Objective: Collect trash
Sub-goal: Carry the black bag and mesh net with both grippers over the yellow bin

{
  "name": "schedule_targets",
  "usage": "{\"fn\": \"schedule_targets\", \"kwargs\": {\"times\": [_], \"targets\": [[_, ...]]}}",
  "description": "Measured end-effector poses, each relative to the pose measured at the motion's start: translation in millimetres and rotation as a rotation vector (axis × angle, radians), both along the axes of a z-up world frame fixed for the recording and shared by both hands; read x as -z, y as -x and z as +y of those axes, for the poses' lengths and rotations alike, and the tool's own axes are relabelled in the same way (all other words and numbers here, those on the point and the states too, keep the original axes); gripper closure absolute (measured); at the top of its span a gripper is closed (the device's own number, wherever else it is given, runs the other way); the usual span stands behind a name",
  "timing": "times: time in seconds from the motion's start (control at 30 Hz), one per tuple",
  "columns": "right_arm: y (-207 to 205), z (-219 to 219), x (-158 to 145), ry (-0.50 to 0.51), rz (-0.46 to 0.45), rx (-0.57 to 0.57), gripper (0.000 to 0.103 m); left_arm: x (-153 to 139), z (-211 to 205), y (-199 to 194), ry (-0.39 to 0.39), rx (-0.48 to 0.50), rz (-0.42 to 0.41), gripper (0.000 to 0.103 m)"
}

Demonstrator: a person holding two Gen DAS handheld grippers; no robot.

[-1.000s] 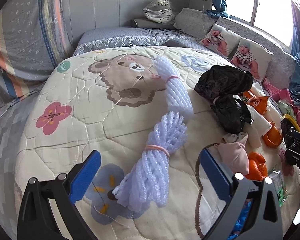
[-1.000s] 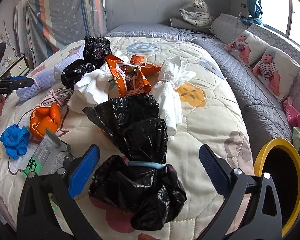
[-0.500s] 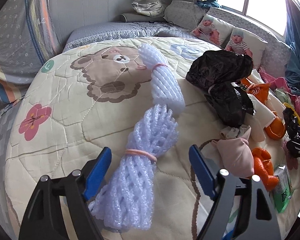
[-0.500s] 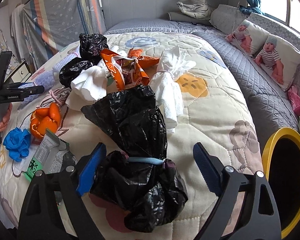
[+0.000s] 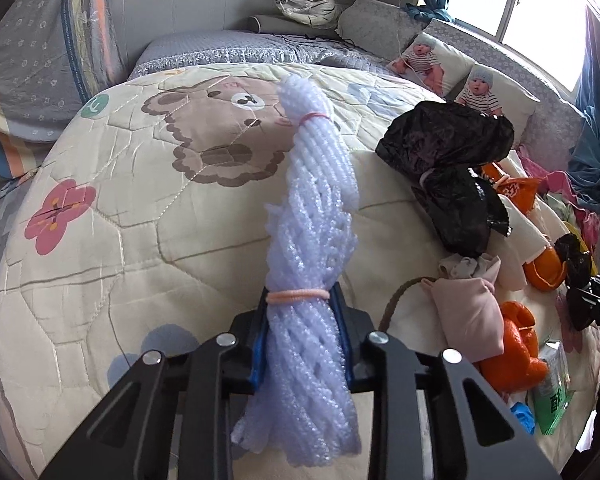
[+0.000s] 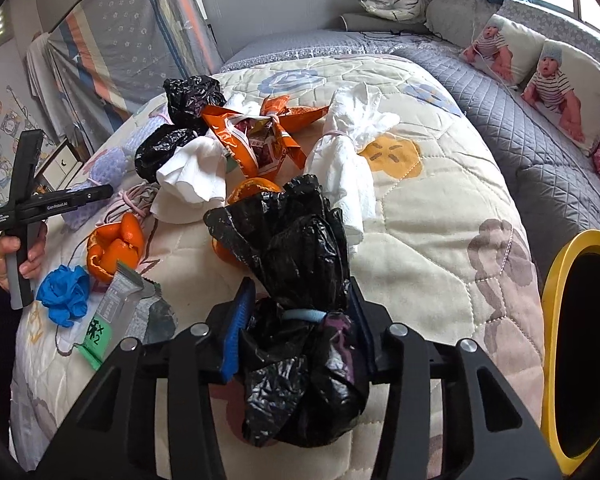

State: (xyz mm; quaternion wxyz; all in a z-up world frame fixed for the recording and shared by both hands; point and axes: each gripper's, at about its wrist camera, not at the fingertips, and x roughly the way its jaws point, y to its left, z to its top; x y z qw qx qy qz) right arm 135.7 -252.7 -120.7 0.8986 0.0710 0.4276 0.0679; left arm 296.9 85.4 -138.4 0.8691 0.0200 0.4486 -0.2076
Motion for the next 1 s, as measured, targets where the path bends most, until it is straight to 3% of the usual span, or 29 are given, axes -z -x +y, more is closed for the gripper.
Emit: {"fn": "schedule_targets", "kwargs": {"times": [0.63, 0.8, 1.0], "targets": [[40, -14, -47, -0.085, -0.143, 0.017, 0.067, -55, 14, 49, 0.185, -0.008, -0.126, 0.078], [45, -32, -57, -0.104, -0.165, 0.059, 0.067, -84, -4, 67, 0.222, 0.007, -0.182, 0.078], [51, -59, -65, -0.097, -0.200, 0.106, 0.067, -111, -60, 83, 0.246, 0.079, -0.236, 0.078]]}}
